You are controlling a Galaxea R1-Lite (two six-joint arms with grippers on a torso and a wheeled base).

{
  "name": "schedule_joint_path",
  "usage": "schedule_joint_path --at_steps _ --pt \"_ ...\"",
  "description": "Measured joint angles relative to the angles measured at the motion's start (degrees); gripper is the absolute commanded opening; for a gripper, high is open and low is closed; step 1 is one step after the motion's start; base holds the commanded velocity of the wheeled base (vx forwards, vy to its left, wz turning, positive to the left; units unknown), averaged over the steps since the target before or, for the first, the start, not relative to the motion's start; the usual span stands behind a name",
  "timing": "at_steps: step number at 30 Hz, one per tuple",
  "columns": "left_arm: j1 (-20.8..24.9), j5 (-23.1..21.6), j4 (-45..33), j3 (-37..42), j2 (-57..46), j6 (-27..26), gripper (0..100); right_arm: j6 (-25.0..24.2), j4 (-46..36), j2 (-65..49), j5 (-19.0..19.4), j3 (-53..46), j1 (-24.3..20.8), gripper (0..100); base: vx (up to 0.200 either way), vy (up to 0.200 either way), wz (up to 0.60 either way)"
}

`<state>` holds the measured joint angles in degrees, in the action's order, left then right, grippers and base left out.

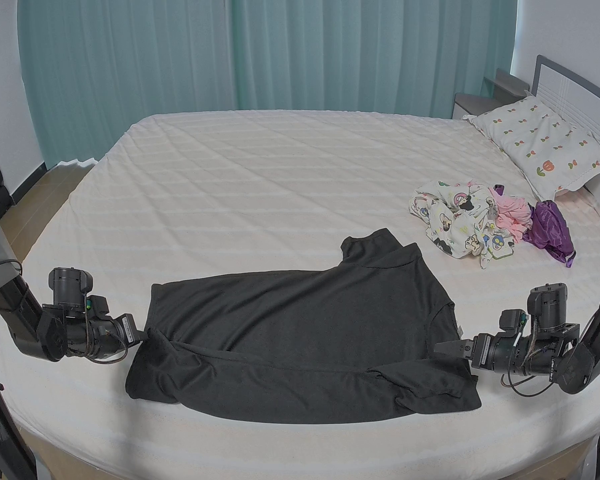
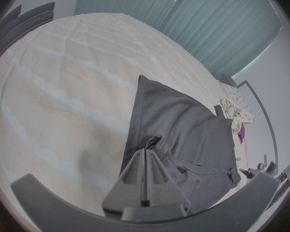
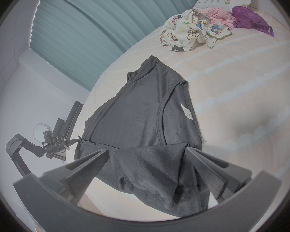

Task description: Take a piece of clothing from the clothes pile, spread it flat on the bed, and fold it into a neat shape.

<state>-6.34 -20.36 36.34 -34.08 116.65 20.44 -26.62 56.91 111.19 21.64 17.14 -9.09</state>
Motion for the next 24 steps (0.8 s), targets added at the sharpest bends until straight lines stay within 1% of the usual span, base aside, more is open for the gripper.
schedule_joint_path --at_steps 7,12,19,24 --pt "-1.68 0.02 -2.07 0.02 -3.50 0.40 0 -0.06 0.00 1.43 0.09 1.05 -0.66 100 0.000 0.000 0.00" --pt "-2.56 -0.02 -6.07 -0.28 -5.24 -1.01 0 -0.11 0.05 2.29 0.15 1.68 -0.99 100 0.000 0.000 0.00" --pt "-3.35 -0.06 -6.64 -0.41 -6.45 -1.84 0 0.22 0.33 3.34 0.23 2.49 -1.01 100 0.000 0.000 0.00" --pt "-3.63 -0.11 -6.73 -0.63 -7.09 -1.60 0 3.10 0.40 4.68 0.30 2.84 -0.96 100 0.000 0.000 0.00"
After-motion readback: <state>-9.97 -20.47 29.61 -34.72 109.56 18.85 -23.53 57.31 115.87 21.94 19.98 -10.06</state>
